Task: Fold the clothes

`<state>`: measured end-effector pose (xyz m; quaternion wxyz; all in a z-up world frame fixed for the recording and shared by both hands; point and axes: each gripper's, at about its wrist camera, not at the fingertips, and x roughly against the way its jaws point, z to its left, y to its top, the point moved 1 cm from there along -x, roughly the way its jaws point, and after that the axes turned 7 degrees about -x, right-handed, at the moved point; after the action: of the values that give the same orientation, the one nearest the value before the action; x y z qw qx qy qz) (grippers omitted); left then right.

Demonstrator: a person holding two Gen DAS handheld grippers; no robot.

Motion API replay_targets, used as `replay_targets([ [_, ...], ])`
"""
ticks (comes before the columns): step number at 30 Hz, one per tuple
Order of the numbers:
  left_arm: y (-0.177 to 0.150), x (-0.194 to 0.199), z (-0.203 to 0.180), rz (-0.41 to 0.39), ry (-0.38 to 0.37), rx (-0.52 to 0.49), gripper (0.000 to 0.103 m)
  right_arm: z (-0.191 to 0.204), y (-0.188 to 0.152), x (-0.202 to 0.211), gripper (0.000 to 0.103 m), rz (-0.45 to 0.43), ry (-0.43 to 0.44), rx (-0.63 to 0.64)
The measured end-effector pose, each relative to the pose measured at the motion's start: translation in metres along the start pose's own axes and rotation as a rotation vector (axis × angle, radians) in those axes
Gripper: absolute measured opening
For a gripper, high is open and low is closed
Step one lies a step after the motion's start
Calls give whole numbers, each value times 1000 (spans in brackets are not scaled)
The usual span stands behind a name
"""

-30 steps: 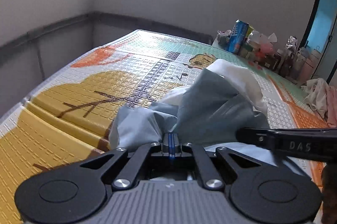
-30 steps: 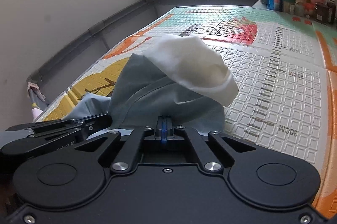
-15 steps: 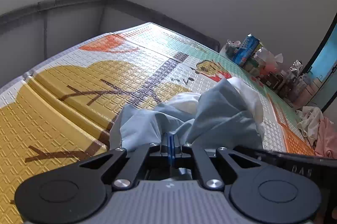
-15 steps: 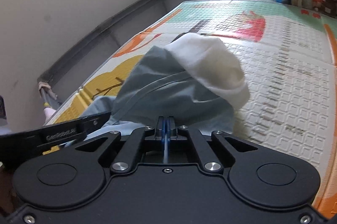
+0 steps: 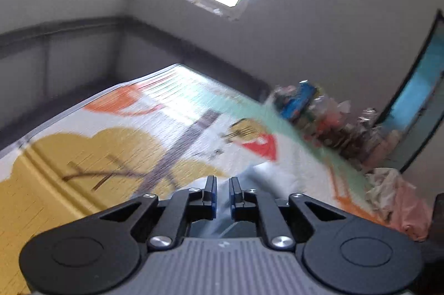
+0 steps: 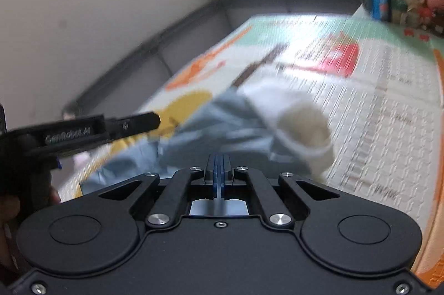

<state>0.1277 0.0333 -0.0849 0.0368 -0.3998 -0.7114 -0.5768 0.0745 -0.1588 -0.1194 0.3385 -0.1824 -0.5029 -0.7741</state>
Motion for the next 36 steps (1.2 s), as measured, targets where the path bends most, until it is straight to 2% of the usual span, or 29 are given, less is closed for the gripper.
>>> replay_targets([
  [3,12,-4,-19,10,-70,-36,15,-9,14,9,3,-59,-26,-55],
  [7,20,-21,-43,62,-93,-103,17,-23,32,14,4,-113,-94,-128],
  [15,17,-69,-56,211,-114,-128,17,-44,36,-6,4,-64,-173,-164],
  [21,5,-85,-35,268,1,-112,16,-48,28,-27,4,-25,-193,-178],
  [32,-11,-97,13,330,224,-37,13,-29,22,-48,4,20,-159,-127],
  [36,-18,-96,27,336,237,11,13,-20,20,-56,4,41,-152,-97],
])
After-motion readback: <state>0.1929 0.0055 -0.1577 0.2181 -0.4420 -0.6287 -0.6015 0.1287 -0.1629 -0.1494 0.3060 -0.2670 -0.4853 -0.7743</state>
